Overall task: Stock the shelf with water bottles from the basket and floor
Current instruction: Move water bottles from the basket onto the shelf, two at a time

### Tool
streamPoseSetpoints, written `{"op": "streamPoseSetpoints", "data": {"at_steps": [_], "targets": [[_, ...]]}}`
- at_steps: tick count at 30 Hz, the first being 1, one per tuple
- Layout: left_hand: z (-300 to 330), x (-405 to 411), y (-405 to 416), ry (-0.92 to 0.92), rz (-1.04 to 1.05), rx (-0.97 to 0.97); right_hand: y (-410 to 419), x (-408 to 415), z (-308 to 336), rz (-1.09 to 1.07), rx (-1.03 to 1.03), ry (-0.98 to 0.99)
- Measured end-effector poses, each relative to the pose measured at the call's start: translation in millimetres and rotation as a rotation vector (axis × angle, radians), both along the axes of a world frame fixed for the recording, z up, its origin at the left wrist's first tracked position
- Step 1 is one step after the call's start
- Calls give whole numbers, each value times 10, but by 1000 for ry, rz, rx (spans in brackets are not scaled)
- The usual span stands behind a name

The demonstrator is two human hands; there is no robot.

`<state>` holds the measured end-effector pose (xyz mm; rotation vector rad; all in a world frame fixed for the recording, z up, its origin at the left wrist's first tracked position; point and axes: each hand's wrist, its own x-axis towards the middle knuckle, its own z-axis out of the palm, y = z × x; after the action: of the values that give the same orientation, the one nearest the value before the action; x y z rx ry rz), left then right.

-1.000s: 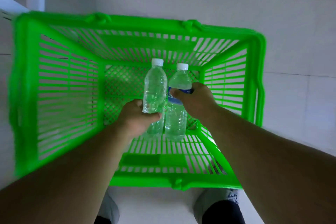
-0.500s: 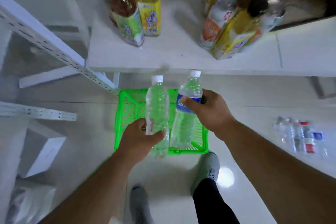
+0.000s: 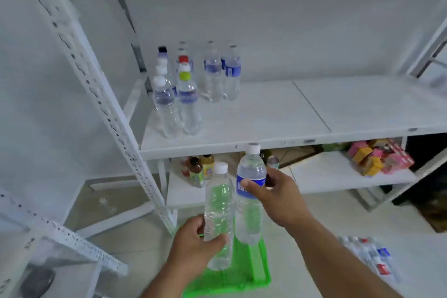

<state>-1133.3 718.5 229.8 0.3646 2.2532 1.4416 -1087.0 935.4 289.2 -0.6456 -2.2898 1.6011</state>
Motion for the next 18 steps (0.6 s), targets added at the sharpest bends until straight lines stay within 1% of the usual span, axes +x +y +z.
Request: {"op": "streamPoseSetpoints", "data": {"at_steps": [4, 8, 13, 18], "targets": [[504, -5, 8, 75, -4, 15, 21, 113, 556, 17, 47, 74], [820, -51, 152, 168, 28, 25, 168, 136, 879, 43, 50, 158], [1009, -78, 494, 200, 67, 53, 512, 62, 1043, 64, 54, 224], [1126, -53, 953, 196, 120, 104, 948, -66, 1160, 108, 54, 231]]}}
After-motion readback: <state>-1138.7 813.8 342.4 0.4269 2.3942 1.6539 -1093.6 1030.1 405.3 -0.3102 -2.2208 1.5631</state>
